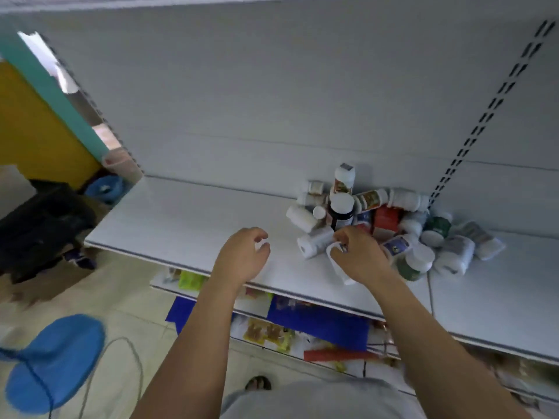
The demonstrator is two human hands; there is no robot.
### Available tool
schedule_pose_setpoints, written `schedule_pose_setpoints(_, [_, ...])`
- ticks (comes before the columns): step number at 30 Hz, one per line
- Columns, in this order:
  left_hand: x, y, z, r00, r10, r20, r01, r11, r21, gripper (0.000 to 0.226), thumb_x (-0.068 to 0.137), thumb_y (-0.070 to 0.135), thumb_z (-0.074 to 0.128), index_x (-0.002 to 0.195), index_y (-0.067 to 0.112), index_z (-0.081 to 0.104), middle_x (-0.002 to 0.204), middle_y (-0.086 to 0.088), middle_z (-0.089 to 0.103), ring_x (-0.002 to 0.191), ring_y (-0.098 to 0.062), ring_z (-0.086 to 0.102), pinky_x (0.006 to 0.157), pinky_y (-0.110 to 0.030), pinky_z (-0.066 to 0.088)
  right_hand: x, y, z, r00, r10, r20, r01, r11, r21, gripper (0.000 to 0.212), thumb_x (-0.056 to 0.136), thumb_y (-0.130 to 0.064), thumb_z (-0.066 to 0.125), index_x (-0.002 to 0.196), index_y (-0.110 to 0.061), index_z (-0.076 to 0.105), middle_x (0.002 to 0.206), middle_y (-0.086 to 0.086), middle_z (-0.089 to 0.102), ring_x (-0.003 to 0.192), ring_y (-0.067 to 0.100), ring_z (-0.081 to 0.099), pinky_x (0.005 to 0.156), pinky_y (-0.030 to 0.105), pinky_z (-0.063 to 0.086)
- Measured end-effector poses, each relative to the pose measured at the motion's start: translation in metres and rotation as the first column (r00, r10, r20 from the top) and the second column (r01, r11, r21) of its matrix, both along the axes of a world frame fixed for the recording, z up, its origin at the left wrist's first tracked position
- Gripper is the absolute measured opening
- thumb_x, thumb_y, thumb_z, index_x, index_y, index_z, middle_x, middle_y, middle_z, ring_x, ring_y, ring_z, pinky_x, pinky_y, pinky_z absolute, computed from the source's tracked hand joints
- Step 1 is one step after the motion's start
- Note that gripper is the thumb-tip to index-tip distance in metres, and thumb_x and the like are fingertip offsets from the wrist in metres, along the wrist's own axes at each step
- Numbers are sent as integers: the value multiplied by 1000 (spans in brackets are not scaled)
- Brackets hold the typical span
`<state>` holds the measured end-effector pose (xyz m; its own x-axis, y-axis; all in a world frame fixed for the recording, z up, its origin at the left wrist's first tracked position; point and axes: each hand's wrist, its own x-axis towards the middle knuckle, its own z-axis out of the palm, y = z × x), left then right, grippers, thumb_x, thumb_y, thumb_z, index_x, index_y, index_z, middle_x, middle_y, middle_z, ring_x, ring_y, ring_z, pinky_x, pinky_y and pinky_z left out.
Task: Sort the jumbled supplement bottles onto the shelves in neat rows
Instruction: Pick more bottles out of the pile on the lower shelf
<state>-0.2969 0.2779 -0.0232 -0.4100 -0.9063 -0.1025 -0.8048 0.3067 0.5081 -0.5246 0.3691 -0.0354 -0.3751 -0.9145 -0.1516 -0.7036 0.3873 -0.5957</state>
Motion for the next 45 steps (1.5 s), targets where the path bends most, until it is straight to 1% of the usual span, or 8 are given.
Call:
schedule_pose_setpoints(6, [-18,-75,-18,978,-192,86,185,979,82,41,97,32,51,136,19,50,127,-7,58,112,-23,57,90,-31,45,36,-26,-23,977,-212,29,210,976,51,38,88,-23,60,125,-16,54,120,7,61,109,25,58,85,30,45])
schedule_pose_setpoints(12, [-68,-107,-47,933,-345,101,336,937,96,46,94,26,55,139,18,48,140,-13,44,125,-34,48,100,-41,44,54,-56,-33,880,129,-457,-87,990,112,54,90,-14,52,141,-27,42,141,5,38,127,29,38,103,40,36])
schedule_pose_setpoints(19, [-104,-126,-81,980,78,-185,2,919,395,65,87,48,64,126,-3,53,127,-18,61,113,-34,59,79,-30,41,37,-69,-54,736,242,-633,-213,969,124,45,89,-13,54,132,-25,52,136,2,45,129,30,38,107,43,33])
schedule_pose_setpoints(26, [-120,-119,-90,876,324,-356,-91,838,538,46,77,33,76,105,-2,70,104,-21,72,93,-32,70,73,-36,55,40,-59,-59,944,-1,-329,-63,981,-184,56,83,-26,65,136,-22,45,138,1,49,130,25,42,103,41,31])
schedule_pose_setpoints(31, [-119,-115,-84,721,496,-484,-86,757,648,78,55,32,87,119,-3,59,108,-21,68,95,-30,68,64,-30,52,45,-52,-41,988,-137,73,154,915,-374,57,86,-22,71,137,-20,45,132,-1,54,120,15,51,99,29,42])
schedule_pose_setpoints(34, [-101,-113,-73,649,518,-557,-39,754,656,55,55,25,87,100,0,66,95,-13,70,83,-25,66,70,-30,51,58,-51,-16,816,-206,540,461,796,-393,46,91,-19,66,133,-22,47,120,-7,62,108,5,60,87,18,46])
schedule_pose_setpoints(40, [-36,-96,-2,355,666,-657,346,559,754,9,87,5,53,84,5,61,79,-9,61,72,-22,62,71,-35,51,88,-48,21,-36,79,996,763,646,-23,47,91,-31,53,133,-10,53,122,17,63,112,34,60,100,49,46])
schedule_pose_setpoints(45, [5,-73,60,329,712,-620,509,419,752,25,81,23,60,98,5,54,75,-10,58,72,-23,53,70,-32,44,126,-43,55,-68,121,990,773,634,-24,23,91,-24,62,110,-11,61,98,11,67,90,26,62,78,39,52])
